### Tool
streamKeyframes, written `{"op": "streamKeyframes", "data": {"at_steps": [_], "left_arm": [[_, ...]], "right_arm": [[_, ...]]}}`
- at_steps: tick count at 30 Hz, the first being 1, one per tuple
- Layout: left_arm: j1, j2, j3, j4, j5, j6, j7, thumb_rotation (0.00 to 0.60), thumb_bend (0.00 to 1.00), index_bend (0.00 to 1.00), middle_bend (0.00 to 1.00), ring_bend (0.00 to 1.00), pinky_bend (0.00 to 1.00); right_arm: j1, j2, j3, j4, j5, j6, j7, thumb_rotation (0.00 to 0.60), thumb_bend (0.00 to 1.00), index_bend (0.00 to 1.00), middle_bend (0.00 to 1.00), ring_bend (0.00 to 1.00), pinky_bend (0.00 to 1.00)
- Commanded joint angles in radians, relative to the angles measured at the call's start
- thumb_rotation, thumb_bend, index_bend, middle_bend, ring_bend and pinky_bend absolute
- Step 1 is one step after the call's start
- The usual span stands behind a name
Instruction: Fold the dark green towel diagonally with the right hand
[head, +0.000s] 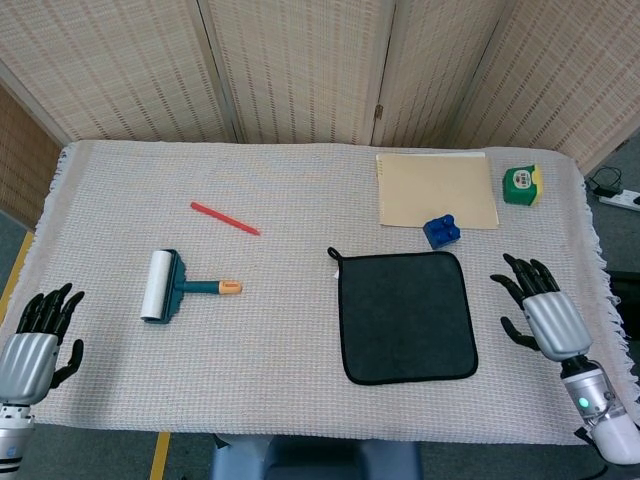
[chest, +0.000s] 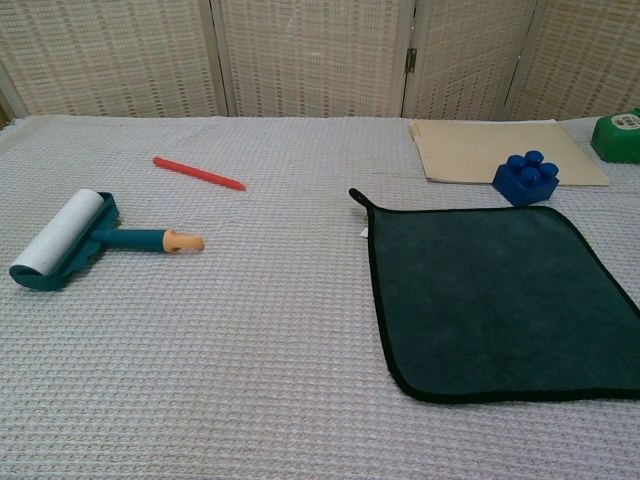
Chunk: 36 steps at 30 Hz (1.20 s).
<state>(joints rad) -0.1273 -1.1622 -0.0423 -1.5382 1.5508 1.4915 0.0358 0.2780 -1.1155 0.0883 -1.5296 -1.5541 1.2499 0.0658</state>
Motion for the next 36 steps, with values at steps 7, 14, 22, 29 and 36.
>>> {"op": "streamKeyframes", "data": {"at_steps": [7,14,22,29,36], "left_arm": [[-0.007,0.003,-0.009,0.012,-0.034,-0.026,-0.024,0.600,0.64,0.05,0.03,0.00,0.00],[-0.003,0.018,-0.022,0.019,-0.053,-0.015,-0.064,0.600,0.64,0.05,0.03,0.00,0.00],[-0.001,0.033,-0.033,0.028,-0.074,-0.019,-0.104,0.600,0.64,0.05,0.03,0.00,0.00],[0.004,0.040,-0.038,0.035,-0.082,-0.012,-0.124,0.600,0.64,0.05,0.03,0.00,0.00],[0.003,0.041,-0.038,0.036,-0.083,-0.015,-0.128,0.600,0.64,0.04,0.03,0.00,0.00]], "right_arm": [[0.303,-0.074,0.124,0.086,0.217,-0.416,-0.064,0.600,0.45,0.34,0.00,0.00,0.00],[0.469,-0.280,0.157,0.329,0.292,-0.562,-0.095,0.600,0.45,0.39,0.00,0.00,0.00],[0.615,-0.492,0.161,0.581,0.308,-0.698,-0.039,0.600,0.45,0.39,0.00,0.00,0.00],[0.693,-0.593,0.158,0.701,0.275,-0.741,0.034,0.600,0.45,0.39,0.00,0.00,0.00],[0.737,-0.638,0.153,0.758,0.247,-0.768,0.124,0.600,0.45,0.40,0.00,0.00,0.00]]}}
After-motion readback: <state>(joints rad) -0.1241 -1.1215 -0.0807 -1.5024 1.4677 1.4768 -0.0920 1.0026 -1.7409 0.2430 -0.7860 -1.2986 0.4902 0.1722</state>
